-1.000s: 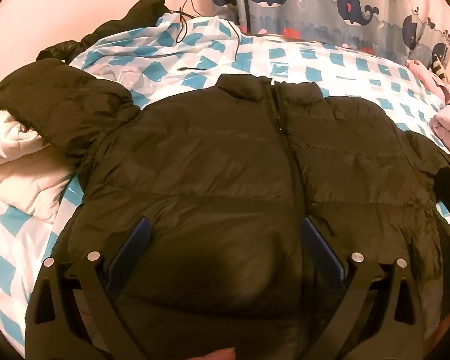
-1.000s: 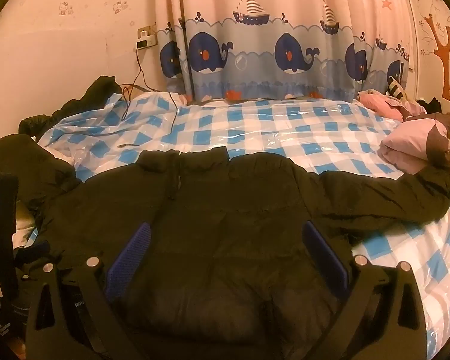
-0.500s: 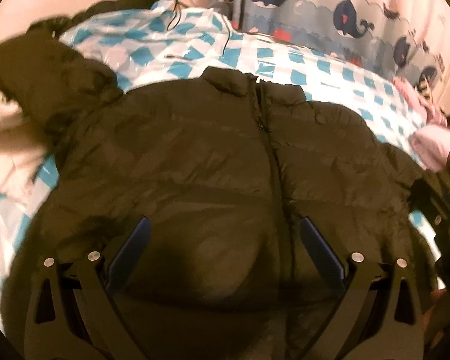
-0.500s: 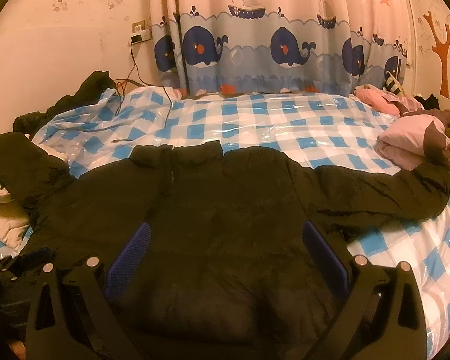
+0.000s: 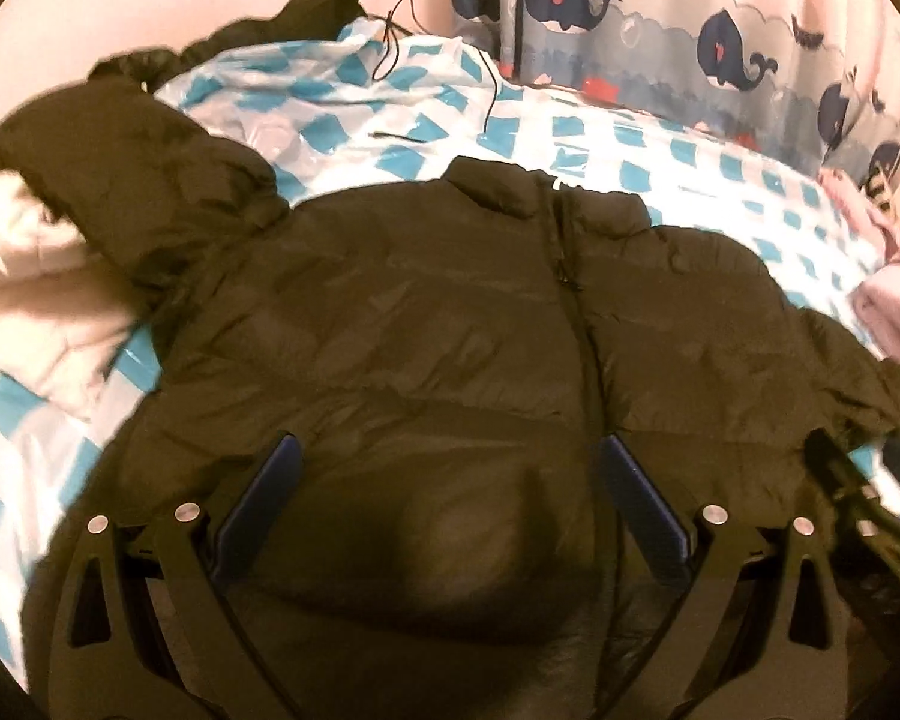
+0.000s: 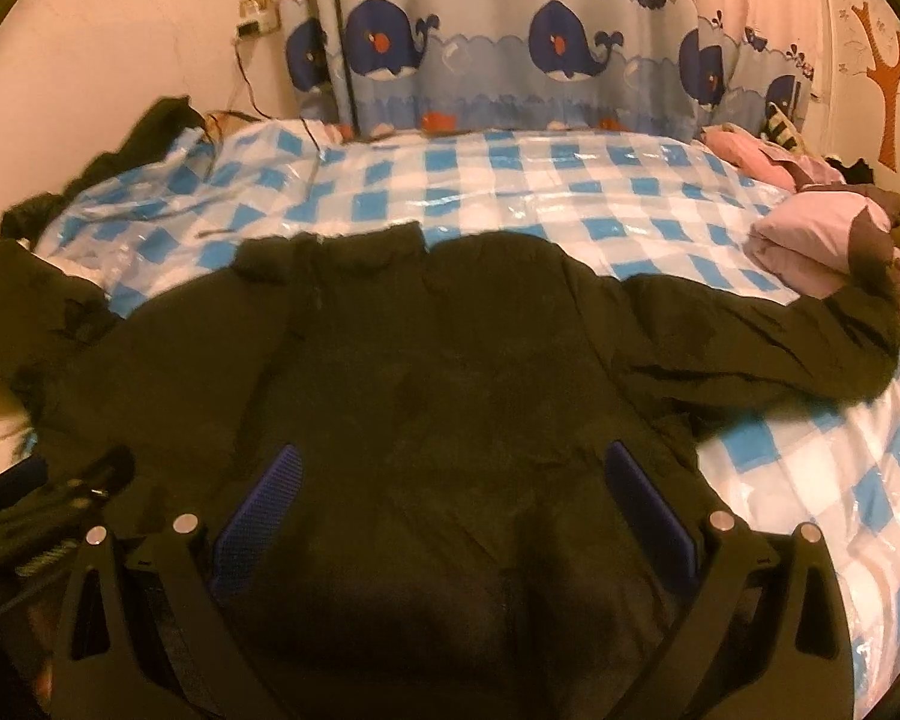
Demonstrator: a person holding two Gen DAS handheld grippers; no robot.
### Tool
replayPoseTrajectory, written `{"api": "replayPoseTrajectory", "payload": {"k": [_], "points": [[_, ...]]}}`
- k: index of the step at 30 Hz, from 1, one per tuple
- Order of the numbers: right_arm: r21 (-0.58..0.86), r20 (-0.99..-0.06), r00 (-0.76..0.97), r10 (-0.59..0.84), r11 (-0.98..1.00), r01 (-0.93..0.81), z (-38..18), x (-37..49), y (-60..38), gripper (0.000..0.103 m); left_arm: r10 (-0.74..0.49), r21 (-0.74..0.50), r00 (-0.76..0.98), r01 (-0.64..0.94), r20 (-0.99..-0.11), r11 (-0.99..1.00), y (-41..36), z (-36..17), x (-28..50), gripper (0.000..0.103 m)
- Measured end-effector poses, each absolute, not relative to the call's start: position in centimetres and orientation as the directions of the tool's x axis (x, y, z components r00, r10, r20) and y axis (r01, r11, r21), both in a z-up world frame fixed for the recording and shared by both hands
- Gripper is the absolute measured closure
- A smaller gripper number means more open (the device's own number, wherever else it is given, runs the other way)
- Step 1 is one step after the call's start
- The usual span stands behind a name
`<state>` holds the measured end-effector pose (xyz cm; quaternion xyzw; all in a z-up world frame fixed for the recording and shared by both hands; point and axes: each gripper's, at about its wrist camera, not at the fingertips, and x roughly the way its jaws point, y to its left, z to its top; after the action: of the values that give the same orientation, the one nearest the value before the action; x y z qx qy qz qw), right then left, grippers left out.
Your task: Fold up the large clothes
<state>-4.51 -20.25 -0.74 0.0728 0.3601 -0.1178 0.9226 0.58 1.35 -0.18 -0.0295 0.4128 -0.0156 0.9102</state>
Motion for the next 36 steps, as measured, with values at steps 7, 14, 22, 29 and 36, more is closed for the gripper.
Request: {"api": "replayPoseTrajectory", "payload": {"k": [7,14,22,29,36], "points": [[0.078,-0.719,0.680,-0.143,0.956,0.284,-1.0,-4.0,-20.7,0.006,-0.085,-0.061,0.632,0.059,-0.770,0.996,0.6,-0.7,0.7,0.007],[0.129,-0.744,0.658,-0.117,0.941,0.313,-1.1,-4.0,-21.8,0.006,0.005,0.066,0.640,0.071,-0.768,0.995,-0.6,-1.1,0.6,0.007],[0.126,-0.753,0.652,-0.088,0.953,0.274,-1.2,-3.8,-21.3,0.006,0.021,0.096,0.643,0.081,-0.765,0.992,-1.1,-1.1,0.2,0.007],[0.128,-0.757,0.650,-0.073,0.958,0.256,-1.5,-3.7,-20.9,0.006,0.019,0.090,0.635,0.079,-0.772,0.993,-1.0,-1.2,0.4,0.007],[0.124,-0.756,0.651,-0.072,0.960,0.250,-1.6,-3.6,-20.7,0.006,0.019,0.090,0.629,0.081,-0.777,0.993,-0.9,-1.3,0.4,0.007]]}}
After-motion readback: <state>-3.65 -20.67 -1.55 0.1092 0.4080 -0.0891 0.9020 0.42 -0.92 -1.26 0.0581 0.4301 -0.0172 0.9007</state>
